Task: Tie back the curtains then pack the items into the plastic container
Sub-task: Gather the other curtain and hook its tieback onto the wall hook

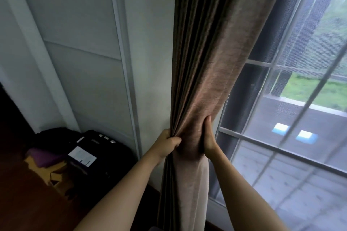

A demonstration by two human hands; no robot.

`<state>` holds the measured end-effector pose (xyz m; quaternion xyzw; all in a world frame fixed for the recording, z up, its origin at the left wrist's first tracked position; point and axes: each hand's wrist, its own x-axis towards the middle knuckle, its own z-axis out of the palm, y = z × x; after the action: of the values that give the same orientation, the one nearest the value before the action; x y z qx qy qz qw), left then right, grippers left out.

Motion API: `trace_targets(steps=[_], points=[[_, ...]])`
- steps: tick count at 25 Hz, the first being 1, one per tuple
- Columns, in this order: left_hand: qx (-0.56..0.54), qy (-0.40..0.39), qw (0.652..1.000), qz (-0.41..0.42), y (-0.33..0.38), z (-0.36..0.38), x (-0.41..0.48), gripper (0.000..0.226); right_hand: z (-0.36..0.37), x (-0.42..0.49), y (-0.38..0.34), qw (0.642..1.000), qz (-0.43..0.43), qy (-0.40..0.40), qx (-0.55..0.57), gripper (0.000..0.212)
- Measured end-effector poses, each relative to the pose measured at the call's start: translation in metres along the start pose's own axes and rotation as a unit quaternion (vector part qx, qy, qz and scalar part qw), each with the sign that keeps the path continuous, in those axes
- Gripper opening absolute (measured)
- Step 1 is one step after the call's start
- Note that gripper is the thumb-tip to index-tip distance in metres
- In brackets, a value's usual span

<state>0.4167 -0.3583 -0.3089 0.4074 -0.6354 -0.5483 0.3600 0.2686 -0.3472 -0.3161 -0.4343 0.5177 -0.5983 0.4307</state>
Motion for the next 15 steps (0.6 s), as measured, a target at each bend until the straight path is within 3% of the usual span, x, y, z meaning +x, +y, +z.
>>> trace_targets(steps=[1, 2, 5, 7, 10, 12, 15], points=[[0.001, 0.002, 1.0, 0.003, 0.0, 0.001, 0.0, 0.025, -0.001, -0.001, -0.001, 1.0, 0.0, 0.005, 0.003, 0.067], [0.007, 0.004, 1.0, 0.006, 0.0, 0.001, 0.002, 0.028, -0.002, -0.002, -0.001, 1.0, 0.007, 0.011, -0.001, 0.065], [0.051, 0.027, 0.998, 0.011, 0.0, 0.002, 0.007, 0.04, -0.01, 0.003, 0.006, 0.999, 0.034, 0.015, -0.017, 0.111], [0.083, 0.043, 0.996, 0.015, 0.001, 0.0, 0.007, 0.038, -0.01, 0.004, 0.008, 0.998, 0.049, 0.03, -0.018, 0.12], [0.119, 0.075, 0.99, 0.023, -0.003, -0.002, 0.006, 0.024, -0.003, -0.002, 0.004, 0.997, 0.054, 0.058, -0.001, 0.111], [0.158, 0.087, 0.984, 0.013, -0.003, -0.004, 0.01, 0.018, 0.0, -0.004, 0.004, 0.997, 0.06, 0.037, 0.009, 0.103], [0.24, 0.105, 0.965, 0.02, 0.0, -0.003, 0.02, 0.021, 0.011, -0.009, 0.0, 0.998, 0.035, 0.045, -0.01, 0.066]])
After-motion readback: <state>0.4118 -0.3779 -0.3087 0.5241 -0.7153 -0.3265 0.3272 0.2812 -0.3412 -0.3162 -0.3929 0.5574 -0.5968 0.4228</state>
